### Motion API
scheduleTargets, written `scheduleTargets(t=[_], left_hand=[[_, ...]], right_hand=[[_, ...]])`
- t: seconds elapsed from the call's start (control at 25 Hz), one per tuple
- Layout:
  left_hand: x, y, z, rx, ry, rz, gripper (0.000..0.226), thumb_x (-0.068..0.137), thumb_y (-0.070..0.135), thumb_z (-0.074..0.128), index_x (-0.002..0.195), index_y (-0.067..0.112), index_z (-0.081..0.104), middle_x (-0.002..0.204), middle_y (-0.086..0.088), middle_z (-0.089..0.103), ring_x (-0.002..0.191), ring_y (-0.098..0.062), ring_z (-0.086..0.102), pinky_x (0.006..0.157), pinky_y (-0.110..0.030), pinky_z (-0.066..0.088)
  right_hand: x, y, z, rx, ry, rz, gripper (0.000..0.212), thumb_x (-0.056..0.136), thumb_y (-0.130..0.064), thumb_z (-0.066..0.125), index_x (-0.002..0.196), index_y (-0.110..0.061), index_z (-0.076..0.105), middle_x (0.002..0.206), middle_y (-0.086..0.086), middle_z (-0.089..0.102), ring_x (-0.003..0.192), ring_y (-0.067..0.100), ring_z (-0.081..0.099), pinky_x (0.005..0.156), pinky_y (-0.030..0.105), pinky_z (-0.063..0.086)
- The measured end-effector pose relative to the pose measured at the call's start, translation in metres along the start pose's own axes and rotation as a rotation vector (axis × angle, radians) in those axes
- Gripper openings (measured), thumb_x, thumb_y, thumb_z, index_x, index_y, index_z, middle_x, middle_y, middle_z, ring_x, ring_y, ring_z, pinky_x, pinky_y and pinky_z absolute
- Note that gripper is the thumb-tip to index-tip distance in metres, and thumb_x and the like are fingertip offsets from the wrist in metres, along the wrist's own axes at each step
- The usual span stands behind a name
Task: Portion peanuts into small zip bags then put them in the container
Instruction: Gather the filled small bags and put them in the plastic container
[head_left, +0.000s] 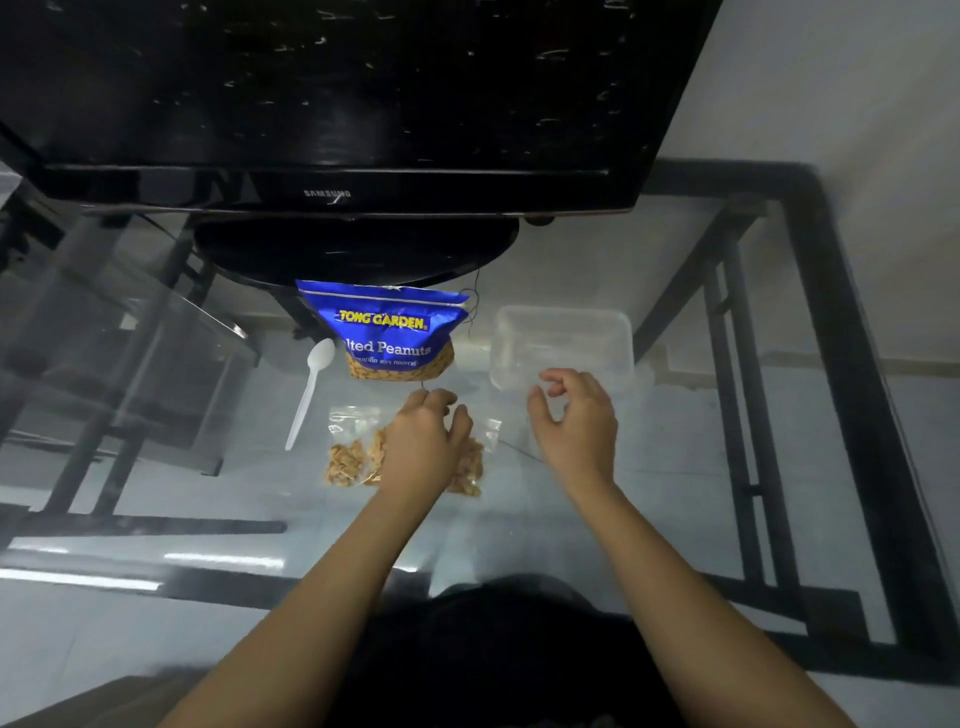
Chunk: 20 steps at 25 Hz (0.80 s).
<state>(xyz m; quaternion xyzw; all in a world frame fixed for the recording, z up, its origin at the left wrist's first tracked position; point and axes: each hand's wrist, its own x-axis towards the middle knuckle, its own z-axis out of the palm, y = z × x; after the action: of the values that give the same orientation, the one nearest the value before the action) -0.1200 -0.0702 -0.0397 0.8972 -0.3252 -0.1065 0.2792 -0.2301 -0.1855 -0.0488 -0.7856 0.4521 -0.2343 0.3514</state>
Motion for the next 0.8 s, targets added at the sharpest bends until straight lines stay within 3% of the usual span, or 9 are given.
scheduleTargets(t=[0.08,0.12,0.24,0.32,0.44,0.6,0.72,0.8], left_hand=[[0.02,0.015,0.004,-0.096,-0.04,-0.012,0.031,0.089,0.017,0.056,0.116,0.002,0.062,0.107,-0.018,0.068,0.086,-0.028,0.067,0.077,-0.03,0.049],[0.028,0.023,0.008,-0.127,-0.085,-0.031,0.036,0.091,0.018,0.055,0.123,0.002,0.058,0.112,-0.018,0.067,0.095,-0.027,0.066,0.082,-0.03,0.049],[0.047,0.035,0.025,-0.131,-0.194,-0.149,0.05,0.094,0.026,0.052,0.136,0.001,0.042,0.126,-0.021,0.059,0.116,-0.031,0.056,0.098,-0.038,0.045],[0.053,0.038,0.033,-0.16,-0.241,-0.247,0.053,0.095,0.03,0.049,0.137,0.0,0.038,0.131,-0.02,0.054,0.122,-0.032,0.05,0.102,-0.041,0.041],[0.057,0.042,0.037,-0.24,-0.303,-0.302,0.047,0.096,0.026,0.048,0.133,-0.001,0.04,0.134,-0.019,0.053,0.123,-0.032,0.049,0.1,-0.035,0.037],[0.056,0.041,0.038,-0.212,-0.328,-0.272,0.052,0.097,0.026,0.046,0.141,0.002,0.033,0.132,-0.018,0.054,0.121,-0.029,0.051,0.097,-0.031,0.039],[0.058,0.04,0.037,-0.173,-0.308,-0.262,0.056,0.096,0.03,0.046,0.143,0.004,0.031,0.127,-0.019,0.057,0.119,-0.03,0.052,0.093,-0.03,0.04],[0.057,0.043,0.034,-0.169,-0.281,-0.259,0.056,0.096,0.031,0.047,0.142,0.004,0.032,0.131,-0.019,0.054,0.124,-0.031,0.049,0.098,-0.032,0.039]], right_hand=[[0.016,0.008,-0.016,0.029,0.135,0.001,0.033,0.088,-0.02,0.058,0.12,-0.012,0.054,0.114,0.009,0.057,0.106,0.025,0.053,0.088,0.036,0.048],[0.025,0.014,-0.023,0.029,0.134,0.062,0.042,0.089,-0.02,0.057,0.128,-0.01,0.047,0.126,0.012,0.052,0.116,0.027,0.048,0.099,0.037,0.043],[0.044,0.037,-0.037,0.024,-0.046,0.284,0.064,0.093,-0.024,0.052,0.144,-0.004,0.021,0.151,0.014,0.029,0.138,0.028,0.03,0.113,0.032,0.022],[0.049,0.051,-0.04,0.058,-0.163,0.344,0.069,0.094,-0.027,0.05,0.148,-0.006,0.013,0.154,0.012,0.023,0.141,0.027,0.027,0.115,0.032,0.021],[0.053,0.061,-0.04,0.104,-0.288,0.391,0.062,0.096,-0.027,0.047,0.148,-0.012,0.018,0.152,0.008,0.031,0.138,0.024,0.033,0.114,0.033,0.026],[0.054,0.064,-0.035,0.101,-0.289,0.395,0.056,0.095,-0.028,0.046,0.146,-0.016,0.026,0.144,0.008,0.045,0.13,0.024,0.044,0.11,0.036,0.035],[0.053,0.057,-0.037,0.081,-0.275,0.375,0.057,0.096,-0.03,0.044,0.147,-0.016,0.023,0.146,0.008,0.042,0.131,0.025,0.043,0.11,0.034,0.034],[0.052,0.048,-0.042,0.079,-0.255,0.347,0.058,0.097,-0.03,0.044,0.148,-0.013,0.02,0.15,0.008,0.036,0.135,0.025,0.038,0.11,0.031,0.029]])
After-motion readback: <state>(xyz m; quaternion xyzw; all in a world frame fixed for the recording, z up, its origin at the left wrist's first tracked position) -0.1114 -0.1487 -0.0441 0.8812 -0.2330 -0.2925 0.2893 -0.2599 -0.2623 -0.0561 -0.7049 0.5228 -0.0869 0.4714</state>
